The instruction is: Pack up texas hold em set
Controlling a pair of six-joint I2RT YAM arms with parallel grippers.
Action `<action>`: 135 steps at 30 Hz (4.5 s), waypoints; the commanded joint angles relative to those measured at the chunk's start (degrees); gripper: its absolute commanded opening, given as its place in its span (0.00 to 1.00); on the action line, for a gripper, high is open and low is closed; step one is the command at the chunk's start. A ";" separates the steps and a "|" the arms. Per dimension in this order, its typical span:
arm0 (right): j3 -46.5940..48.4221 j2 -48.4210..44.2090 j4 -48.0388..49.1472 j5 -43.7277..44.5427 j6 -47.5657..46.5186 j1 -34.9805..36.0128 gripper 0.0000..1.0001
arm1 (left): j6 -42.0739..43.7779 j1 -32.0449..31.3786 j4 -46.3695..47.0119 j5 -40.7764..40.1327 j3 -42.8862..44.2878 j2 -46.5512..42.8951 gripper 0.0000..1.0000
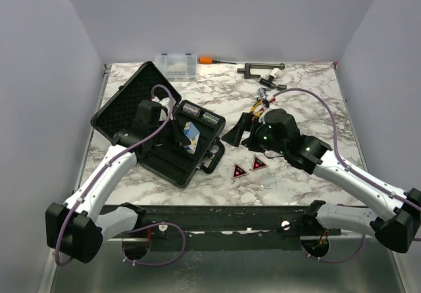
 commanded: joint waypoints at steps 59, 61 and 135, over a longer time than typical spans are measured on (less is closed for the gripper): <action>24.80 37.05 -0.93 0.08 13.63 4.99 0.10 | 0.72 -1.79 -1.40 -0.37 -11.69 -34.01 0.00; 26.06 38.25 -1.21 -0.05 13.59 4.98 0.08 | 0.72 -1.77 -1.40 -0.37 -12.80 -35.87 0.00; 39.36 50.89 -15.69 23.64 12.16 12.31 0.01 | 0.72 -0.52 -3.52 -0.37 -14.36 -49.90 0.00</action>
